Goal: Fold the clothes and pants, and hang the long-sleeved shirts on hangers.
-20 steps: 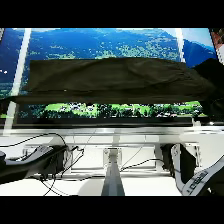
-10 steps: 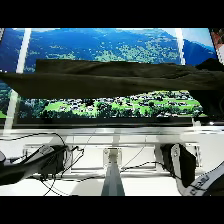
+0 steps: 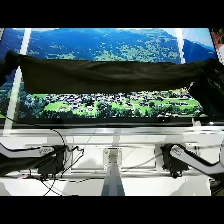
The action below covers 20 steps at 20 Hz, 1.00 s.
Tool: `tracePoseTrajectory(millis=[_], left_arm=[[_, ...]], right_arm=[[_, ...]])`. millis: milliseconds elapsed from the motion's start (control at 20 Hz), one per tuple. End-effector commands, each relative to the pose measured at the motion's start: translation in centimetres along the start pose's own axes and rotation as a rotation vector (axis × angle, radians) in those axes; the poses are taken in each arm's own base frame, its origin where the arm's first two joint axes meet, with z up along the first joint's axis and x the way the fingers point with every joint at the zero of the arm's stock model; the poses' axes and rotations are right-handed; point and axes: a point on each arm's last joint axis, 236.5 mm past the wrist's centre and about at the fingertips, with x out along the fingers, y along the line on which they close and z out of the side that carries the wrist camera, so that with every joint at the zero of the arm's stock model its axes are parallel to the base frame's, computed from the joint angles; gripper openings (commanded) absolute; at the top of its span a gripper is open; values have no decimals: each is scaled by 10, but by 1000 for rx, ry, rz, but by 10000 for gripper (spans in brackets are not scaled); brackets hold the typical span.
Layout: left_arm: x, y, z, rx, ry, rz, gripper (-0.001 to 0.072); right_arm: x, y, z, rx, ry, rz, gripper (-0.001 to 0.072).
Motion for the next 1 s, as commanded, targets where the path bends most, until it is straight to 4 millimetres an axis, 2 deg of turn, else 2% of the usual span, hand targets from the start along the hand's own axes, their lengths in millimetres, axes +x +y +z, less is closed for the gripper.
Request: tracePoseTrajectory(millis=[0,100,150,200,250,300,350,450,550,650,800,850,950], left_arm=[[28,12,4,-62,-24,28,15],[38,18,-1,-115,-25,31,16],[42,20,-6,-132,-19,31,34],[45,22,-10,-136,-9,32,121],[46,21,-12,-134,-6,31,359],[46,18,-13,-132,0,22,650],[44,14,-14,-130,14,4,710],[32,8,-12,-83,46,-41,710],[10,13,-12,-24,108,-56,708],[-20,35,-26,-28,232,-10,698],[-79,88,-57,-50,440,156,694],[-95,98,-66,-69,474,180,694],[-116,106,-85,-121,501,195,694]], right_arm=[[46,4,14,145,1,3,30],[61,16,17,143,9,23,31],[68,21,15,136,13,29,60],[72,25,15,131,4,34,219],[75,30,16,120,-12,40,415],[75,35,15,110,-18,45,556],[75,37,14,102,-16,48,615],[75,37,2,95,36,46,621],[74,32,-12,56,95,28,621],[73,25,-25,-7,149,0,621],[70,9,-37,-117,208,-56,622],[69,4,-41,-145,225,-72,622],[67,0,-45,-169,246,-88,622]])
